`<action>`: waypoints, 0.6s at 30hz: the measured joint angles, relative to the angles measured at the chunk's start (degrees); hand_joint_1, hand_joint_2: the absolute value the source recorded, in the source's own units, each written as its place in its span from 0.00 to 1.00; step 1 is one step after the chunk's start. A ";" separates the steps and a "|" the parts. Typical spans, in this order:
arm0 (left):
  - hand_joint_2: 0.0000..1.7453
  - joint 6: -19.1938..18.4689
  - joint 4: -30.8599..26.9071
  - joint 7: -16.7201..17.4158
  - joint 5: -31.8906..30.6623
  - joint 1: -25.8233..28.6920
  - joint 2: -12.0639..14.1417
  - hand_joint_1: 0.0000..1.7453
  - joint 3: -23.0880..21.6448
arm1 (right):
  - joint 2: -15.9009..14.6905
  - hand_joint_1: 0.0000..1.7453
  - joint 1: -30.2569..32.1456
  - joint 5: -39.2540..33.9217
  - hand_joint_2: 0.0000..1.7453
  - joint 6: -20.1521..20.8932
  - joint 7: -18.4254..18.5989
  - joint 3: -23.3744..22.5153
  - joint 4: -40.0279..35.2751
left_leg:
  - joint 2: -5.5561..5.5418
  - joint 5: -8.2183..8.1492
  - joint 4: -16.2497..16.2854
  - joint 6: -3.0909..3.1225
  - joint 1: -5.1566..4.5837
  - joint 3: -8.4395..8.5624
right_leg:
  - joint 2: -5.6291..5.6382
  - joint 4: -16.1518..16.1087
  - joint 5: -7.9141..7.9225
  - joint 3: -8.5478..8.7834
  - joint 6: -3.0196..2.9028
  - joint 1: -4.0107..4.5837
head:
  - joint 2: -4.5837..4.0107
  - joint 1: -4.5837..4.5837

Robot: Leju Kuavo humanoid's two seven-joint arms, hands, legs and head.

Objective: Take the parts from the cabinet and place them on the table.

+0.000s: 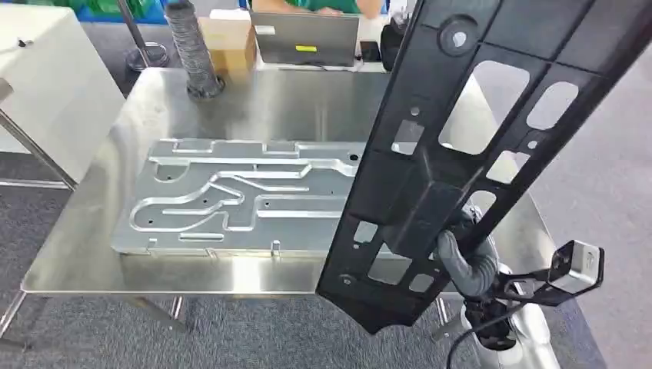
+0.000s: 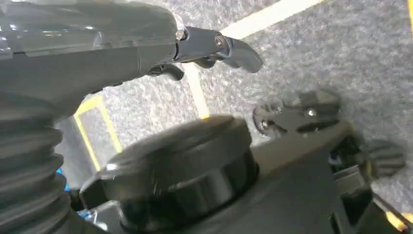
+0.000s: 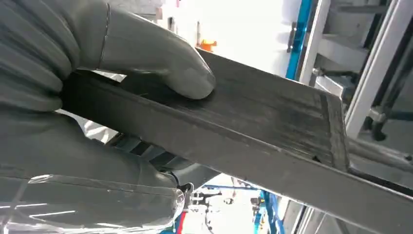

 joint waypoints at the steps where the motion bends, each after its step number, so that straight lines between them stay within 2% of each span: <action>1: 1.00 0.02 0.00 0.02 -0.02 -0.04 0.00 0.00 0.00 | 0.00 0.95 -0.09 0.09 1.00 0.00 0.09 0.00 0.00 | 0.08 -0.20 -0.14 -0.29 0.02 -0.05 | 0.08 -0.39 -0.73 0.13 -0.26 0.11 | 0.00 -0.02; 2: 1.00 0.02 0.00 0.04 -0.07 -0.05 0.02 0.00 0.00 | 0.00 0.95 -0.03 0.13 1.00 -0.04 0.13 -0.02 0.00 | 0.24 -0.33 -0.56 -0.51 0.02 0.22 | 0.16 -0.54 -0.96 0.07 -0.56 0.15 | 0.00 0.00; 3: 1.00 0.04 -0.02 -0.46 -0.07 -0.31 0.04 0.00 0.00 | 0.04 0.95 -0.11 0.53 1.00 0.02 -0.15 -0.02 -0.04 | 0.31 -0.79 -0.78 -0.92 -0.30 0.96 | 0.28 -1.31 -1.12 0.74 -0.85 -0.47 | 0.00 -0.02; 4: 1.00 0.09 -0.02 -1.56 -0.11 -0.25 0.04 0.00 0.00 | 0.13 0.95 -0.32 1.29 1.00 0.18 -0.46 -0.02 -0.20 | 0.29 -1.18 0.31 -1.17 -0.07 0.89 | 0.20 -1.82 -1.26 1.56 -1.04 -0.55 | 0.00 0.00; 5: 1.00 0.11 -0.02 -2.49 -0.11 -0.25 0.00 0.00 0.00 | 0.13 0.95 -0.93 1.38 1.00 0.11 -0.20 0.00 -0.50 | 0.29 -2.30 3.33 -1.45 -0.05 -0.72 | 0.13 -2.07 -1.53 2.05 -1.44 -0.58 | 0.00 -0.02; 7: 1.00 0.13 -0.02 -3.28 -0.05 -0.54 -0.02 0.00 0.00 | 0.15 0.95 -2.29 0.68 1.00 -0.68 1.40 0.00 -1.66 | 0.29 -5.90 13.22 -1.80 0.18 -6.95 | 0.12 -2.08 -2.08 2.53 -1.70 -0.51 | 0.00 -0.02; 8: 1.00 0.07 -0.02 -3.45 0.04 -0.86 -0.05 0.00 0.02 | 0.15 0.95 -2.60 0.30 1.00 -1.07 1.86 0.00 -1.95 | 0.29 -6.69 17.23 -1.92 0.18 -9.72 | 0.08 -2.08 -2.44 2.93 -1.67 -0.50 | 0.00 -0.02; 9: 1.00 0.00 -0.02 -3.52 0.02 -1.09 -0.09 0.00 0.02 | 0.15 0.95 -2.74 0.09 1.00 -1.22 2.31 0.00 -2.12 | 0.31 -5.82 18.70 -1.98 0.19 -11.20 | 0.06 -2.07 -2.87 3.55 -1.63 -0.50 | 0.00 -0.02; 10: 1.00 0.00 -0.02 -3.54 0.02 -1.13 -0.13 0.00 0.02 | 0.15 0.95 -2.77 0.09 1.00 -1.20 2.58 0.00 -2.27 | 0.31 -3.42 17.38 -2.00 0.21 -11.20 | 0.08 -2.07 -3.33 4.30 -1.59 -0.51 | 0.00 -0.02; 11: 1.00 0.02 -0.02 -3.54 -0.02 -1.07 -0.13 0.00 0.02 | 0.15 0.95 -2.82 0.09 1.00 -1.18 2.67 0.00 -2.40 | 0.31 -0.09 13.92 -1.93 0.26 -10.28 | 0.12 -2.06 -3.82 5.09 -1.50 -0.51 | 0.00 -0.02; 12: 1.00 0.07 -0.02 -3.52 -0.09 -0.98 -0.13 0.00 0.00 | 0.15 0.95 -2.96 0.07 1.00 -1.18 2.67 0.00 -2.49 | 0.35 3.89 8.88 -1.79 0.32 -8.73 | 0.23 -2.01 -4.30 5.93 -1.34 -0.52 | 0.00 -0.02; 13: 1.00 0.09 -0.02 -3.52 -0.13 -0.83 -0.13 0.00 0.00 | 0.15 0.95 -3.11 0.04 1.00 -1.18 2.69 0.00 -2.60 | 0.38 6.86 4.12 -1.53 0.33 -7.69 | 0.26 -1.93 -4.82 6.53 -1.08 -0.52 | 0.00 -0.02; 14: 1.00 0.15 0.02 -3.52 -0.13 -0.69 -0.20 0.00 0.00 | 0.15 0.95 -3.32 0.04 1.00 -1.16 2.67 0.00 -2.67 | 0.32 6.21 4.22 -1.38 -0.01 -7.50 | 0.37 -1.80 -5.05 6.58 -0.72 -0.13 | 0.00 0.00; 15: 1.00 0.17 0.02 -3.50 -0.11 -0.70 -0.22 0.00 0.00 | 0.15 0.95 -3.46 0.07 1.00 -1.16 2.73 0.00 -2.71 | 0.31 5.61 2.63 -0.98 0.14 -6.42 | 0.58 -1.63 -5.01 6.21 -0.39 -0.21 | 0.00 -0.02; 16: 1.00 0.17 0.02 -3.45 -0.11 -0.73 -0.22 0.00 0.00 | 0.15 0.95 -3.52 0.07 1.00 -1.16 2.71 0.00 -2.75 | 0.23 4.98 2.01 -0.61 0.06 -6.53 | 0.49 -1.63 -4.96 5.81 -0.17 -0.20 | 0.00 -0.02; 18: 1.00 0.20 0.00 -3.50 -0.09 -0.81 -0.33 0.00 0.00 | 0.18 0.95 -3.68 0.09 1.00 -1.16 2.69 0.02 -2.78 | 0.03 5.12 1.70 -0.09 0.16 -6.70 | 0.30 -1.97 -4.91 5.82 0.41 -0.13 | 0.00 -0.02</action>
